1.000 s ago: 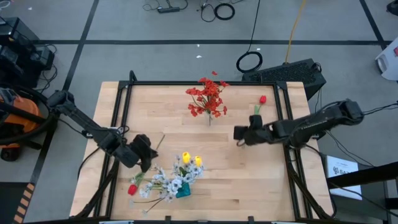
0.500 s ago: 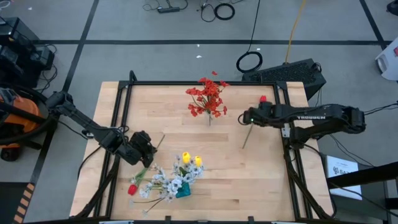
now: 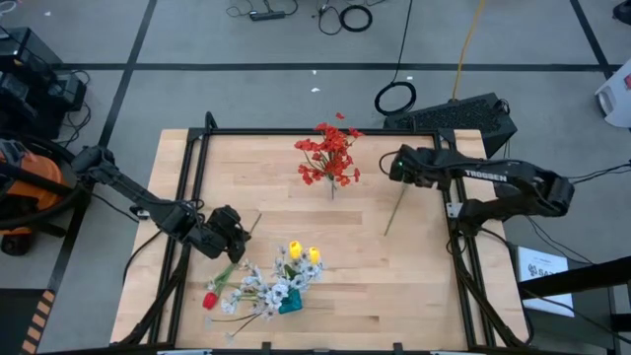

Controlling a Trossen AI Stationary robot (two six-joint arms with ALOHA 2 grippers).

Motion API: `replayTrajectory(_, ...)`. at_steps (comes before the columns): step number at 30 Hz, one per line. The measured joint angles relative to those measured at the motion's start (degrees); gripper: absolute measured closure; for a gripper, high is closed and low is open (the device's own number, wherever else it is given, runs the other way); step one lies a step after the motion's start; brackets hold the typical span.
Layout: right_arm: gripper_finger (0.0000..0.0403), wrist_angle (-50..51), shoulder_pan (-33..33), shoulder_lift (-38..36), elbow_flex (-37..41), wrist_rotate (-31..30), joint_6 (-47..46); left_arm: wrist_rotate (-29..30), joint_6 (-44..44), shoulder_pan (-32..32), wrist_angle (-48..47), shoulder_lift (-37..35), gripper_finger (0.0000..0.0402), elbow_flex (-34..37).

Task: Sort flowers into vase by color
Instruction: Put the top red tulip into the transparent flower vase

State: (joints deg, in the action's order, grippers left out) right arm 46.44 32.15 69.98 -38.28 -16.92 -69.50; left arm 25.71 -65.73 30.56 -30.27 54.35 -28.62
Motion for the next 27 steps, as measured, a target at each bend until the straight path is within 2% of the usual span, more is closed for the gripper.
replayTrajectory(7, 0.0250, -5.3, 5.8, 8.5, 0.0, 3.4, 1.8, -0.2, -0.1, -0.2, 1.9, 0.0, 0.0329, 0.0)
replayTrajectory(14, 0.0245, -10.9, 8.6, 15.2, -0.1, 4.1, 5.4, -0.2, -1.5, -0.2, 3.6, 0.0, 0.0329, 0.0)
replayTrajectory(18, 0.0277, -12.7, 9.5, 17.5, -0.2, 6.2, 11.2, -0.2, -1.5, -0.2, 4.3, 0.0, 0.0329, 0.0)
replayTrajectory(24, 0.0387, -13.9, 7.6, 17.2, -0.2, 7.0, 19.6, -0.2, -1.5, -0.2, 4.3, 0.0, 0.0329, 0.0)
replayTrajectory(27, 0.0391, -13.9, 5.2, 16.4, -0.1, 7.2, 24.5, -0.2, -1.5, -0.2, 4.2, 0.0, 0.0329, 0.0)
